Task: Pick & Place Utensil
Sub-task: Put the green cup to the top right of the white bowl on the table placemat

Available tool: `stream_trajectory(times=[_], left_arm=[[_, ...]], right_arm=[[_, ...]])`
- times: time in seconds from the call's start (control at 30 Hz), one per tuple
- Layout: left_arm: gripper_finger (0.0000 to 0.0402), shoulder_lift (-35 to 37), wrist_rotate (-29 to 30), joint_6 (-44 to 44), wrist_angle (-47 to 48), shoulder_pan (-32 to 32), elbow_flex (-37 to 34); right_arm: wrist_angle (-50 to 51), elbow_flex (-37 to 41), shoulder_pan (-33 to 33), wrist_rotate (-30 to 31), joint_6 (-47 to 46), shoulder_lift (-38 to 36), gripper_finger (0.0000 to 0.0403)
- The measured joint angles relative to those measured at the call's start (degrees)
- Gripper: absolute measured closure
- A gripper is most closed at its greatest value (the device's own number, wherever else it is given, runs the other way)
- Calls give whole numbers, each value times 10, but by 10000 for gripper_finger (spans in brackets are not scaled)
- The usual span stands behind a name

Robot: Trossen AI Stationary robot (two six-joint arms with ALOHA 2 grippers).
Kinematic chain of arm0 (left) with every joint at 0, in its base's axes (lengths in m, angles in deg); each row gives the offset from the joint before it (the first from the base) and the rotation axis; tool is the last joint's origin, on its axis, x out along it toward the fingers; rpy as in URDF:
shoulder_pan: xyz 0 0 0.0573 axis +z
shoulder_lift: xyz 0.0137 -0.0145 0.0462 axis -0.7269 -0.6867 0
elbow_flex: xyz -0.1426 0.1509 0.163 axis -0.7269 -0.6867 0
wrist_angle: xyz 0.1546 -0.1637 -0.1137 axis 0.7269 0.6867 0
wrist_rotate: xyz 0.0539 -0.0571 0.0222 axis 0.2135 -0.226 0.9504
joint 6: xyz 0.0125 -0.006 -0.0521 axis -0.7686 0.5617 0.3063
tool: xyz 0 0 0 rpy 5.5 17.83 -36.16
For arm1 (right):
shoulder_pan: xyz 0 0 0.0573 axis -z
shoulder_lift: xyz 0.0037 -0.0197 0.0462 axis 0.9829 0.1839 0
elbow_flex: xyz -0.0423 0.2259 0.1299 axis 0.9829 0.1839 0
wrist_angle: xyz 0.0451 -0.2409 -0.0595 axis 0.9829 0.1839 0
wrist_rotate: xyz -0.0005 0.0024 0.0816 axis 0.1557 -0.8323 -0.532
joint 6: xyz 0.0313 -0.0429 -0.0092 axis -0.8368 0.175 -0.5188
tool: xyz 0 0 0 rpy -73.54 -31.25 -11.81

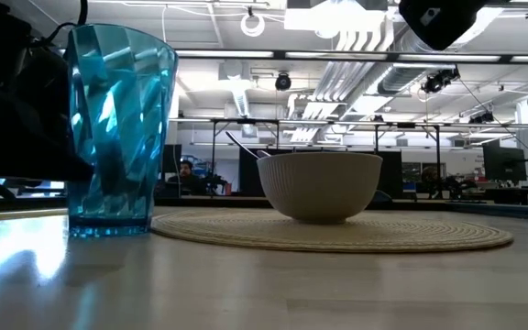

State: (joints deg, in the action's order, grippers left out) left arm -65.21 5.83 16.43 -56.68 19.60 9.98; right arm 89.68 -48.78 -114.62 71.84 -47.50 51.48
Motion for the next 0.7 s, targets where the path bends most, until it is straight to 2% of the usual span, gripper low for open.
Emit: stream_trajectory(times=[0.43,0.7], left_arm=[[75,0,0,11,-9,0,0],[78,0,3,18,-20,0,0]], right_arm=[[-133,0,0,1,0,0,329],[-152,0,0,0,7,0,330]])
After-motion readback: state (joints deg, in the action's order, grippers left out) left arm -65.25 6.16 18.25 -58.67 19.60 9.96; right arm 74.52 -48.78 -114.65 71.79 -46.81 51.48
